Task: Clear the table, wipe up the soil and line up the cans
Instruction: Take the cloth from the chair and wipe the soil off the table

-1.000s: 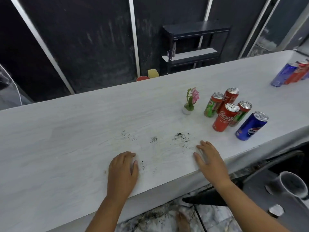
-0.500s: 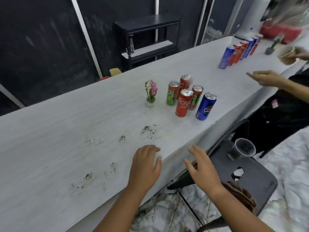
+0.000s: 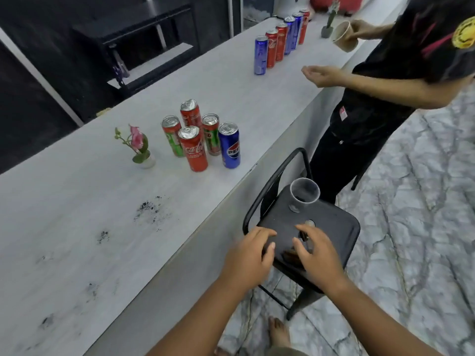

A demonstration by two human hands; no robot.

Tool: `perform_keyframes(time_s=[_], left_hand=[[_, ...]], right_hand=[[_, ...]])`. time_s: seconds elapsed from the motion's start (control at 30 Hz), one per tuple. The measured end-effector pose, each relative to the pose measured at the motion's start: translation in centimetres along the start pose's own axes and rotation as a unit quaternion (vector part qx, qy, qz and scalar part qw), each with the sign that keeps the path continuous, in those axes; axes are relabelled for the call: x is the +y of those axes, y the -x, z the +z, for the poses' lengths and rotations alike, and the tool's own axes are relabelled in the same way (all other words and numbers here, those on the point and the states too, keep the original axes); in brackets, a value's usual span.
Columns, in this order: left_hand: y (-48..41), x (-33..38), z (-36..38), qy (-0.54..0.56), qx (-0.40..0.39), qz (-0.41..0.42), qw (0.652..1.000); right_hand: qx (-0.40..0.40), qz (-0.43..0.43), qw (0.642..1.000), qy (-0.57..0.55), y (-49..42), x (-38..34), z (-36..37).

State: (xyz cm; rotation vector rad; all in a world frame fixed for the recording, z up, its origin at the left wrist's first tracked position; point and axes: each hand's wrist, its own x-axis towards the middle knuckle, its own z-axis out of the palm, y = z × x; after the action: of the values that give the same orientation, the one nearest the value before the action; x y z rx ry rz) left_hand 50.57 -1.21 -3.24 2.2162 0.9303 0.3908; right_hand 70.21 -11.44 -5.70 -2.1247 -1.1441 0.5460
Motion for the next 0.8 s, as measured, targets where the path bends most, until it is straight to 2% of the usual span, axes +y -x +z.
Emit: perform_keyframes(time_s=[0.2, 0.37, 0.43, 0.67, 0.73, 0.8], left_hand=[[-3.7, -0.2, 6.9, 0.054, -0.115, -0.068, 0.990], [-6.6, -1.2, 10.8, 0.036, -0.229, -0.088, 0.969], [-7.3, -1.6, 11.9, 0.028, -0.262, -0.089, 0.961], [-7.6, -2.3, 14.1, -0.030, -0.266, -0.100, 0.958], [-7.1, -2.2, 14.2, 0.004, -0.253, -0.131, 0.959], [-6.6, -1.9, 14.1, 0.080, -0.236, -0.178, 0.952]], right_hand=[[-0.021, 0.142, 0.989, -0.030, 1.6, 7.6, -2.5], [-0.129, 0.161, 0.978, -0.022, 2.2, 11.5, -2.2], [-0.146, 0.167, 0.975, -0.012, 2.2, 12.6, -1.7], [-0.135, 0.181, 0.974, 0.000, 1.4, 14.1, -0.6], [-0.134, 0.189, 0.973, -0.021, 1.4, 14.0, -0.9], [-0.117, 0.209, 0.967, -0.086, 1.5, 13.8, -1.4]])
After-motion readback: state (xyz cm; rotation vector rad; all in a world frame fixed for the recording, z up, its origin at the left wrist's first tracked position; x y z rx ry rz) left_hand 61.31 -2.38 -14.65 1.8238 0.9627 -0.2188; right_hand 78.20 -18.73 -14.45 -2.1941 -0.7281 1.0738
